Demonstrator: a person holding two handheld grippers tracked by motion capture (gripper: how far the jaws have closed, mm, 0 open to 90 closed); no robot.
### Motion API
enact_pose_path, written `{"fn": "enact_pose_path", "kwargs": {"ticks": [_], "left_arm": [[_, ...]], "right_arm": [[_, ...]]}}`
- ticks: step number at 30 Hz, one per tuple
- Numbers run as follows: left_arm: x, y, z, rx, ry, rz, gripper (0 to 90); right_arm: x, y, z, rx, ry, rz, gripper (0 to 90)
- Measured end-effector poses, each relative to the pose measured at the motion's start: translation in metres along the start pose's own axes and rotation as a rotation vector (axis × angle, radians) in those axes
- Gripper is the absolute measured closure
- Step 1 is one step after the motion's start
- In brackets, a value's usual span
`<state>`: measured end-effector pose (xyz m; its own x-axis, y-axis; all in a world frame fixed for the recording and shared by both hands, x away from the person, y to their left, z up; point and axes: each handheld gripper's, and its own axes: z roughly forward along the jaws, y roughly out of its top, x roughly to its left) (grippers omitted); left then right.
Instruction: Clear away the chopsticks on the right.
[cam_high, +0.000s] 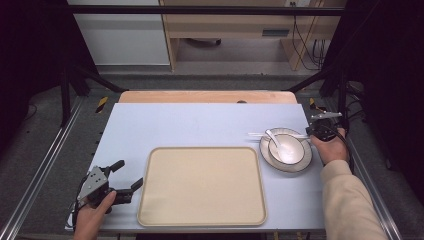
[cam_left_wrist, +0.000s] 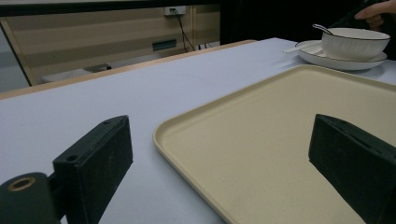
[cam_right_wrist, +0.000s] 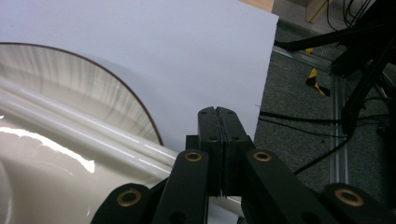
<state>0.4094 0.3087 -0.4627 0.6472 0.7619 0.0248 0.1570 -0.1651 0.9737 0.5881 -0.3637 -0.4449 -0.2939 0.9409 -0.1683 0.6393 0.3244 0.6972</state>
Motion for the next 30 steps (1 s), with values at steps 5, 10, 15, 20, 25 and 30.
{"fn": "enact_pose_path", "kwargs": {"ticks": [5, 10, 15, 20, 25, 30], "left_arm": [[-0.001, -0.001, 0.003, 0.018, -0.004, 0.003, 6.2], [-0.004, -0.001, 0.004, 0.027, -0.012, 0.008, 6.2], [-0.006, -0.001, 0.004, 0.034, -0.019, 0.018, 6.2], [-0.008, -0.001, 0.006, 0.041, -0.024, 0.024, 6.2], [-0.009, 0.0, 0.006, 0.044, -0.024, 0.029, 6.2], [-0.01, -0.001, 0.007, 0.046, -0.027, 0.033, 6.3]], "right_arm": [[0.003, -0.004, -0.01, 0.031, -0.007, -0.022, 90.0], [0.005, -0.014, -0.019, 0.054, 0.004, -0.015, 89.8], [0.003, -0.022, -0.031, 0.037, 0.017, -0.003, 86.6], [0.0, -0.022, -0.037, -0.051, 0.1, -0.044, 78.4], [0.002, -0.023, -0.032, -0.057, 0.154, -0.07, 75.9], [0.005, -0.022, -0.029, -0.063, 0.186, -0.082, 74.9]]}}
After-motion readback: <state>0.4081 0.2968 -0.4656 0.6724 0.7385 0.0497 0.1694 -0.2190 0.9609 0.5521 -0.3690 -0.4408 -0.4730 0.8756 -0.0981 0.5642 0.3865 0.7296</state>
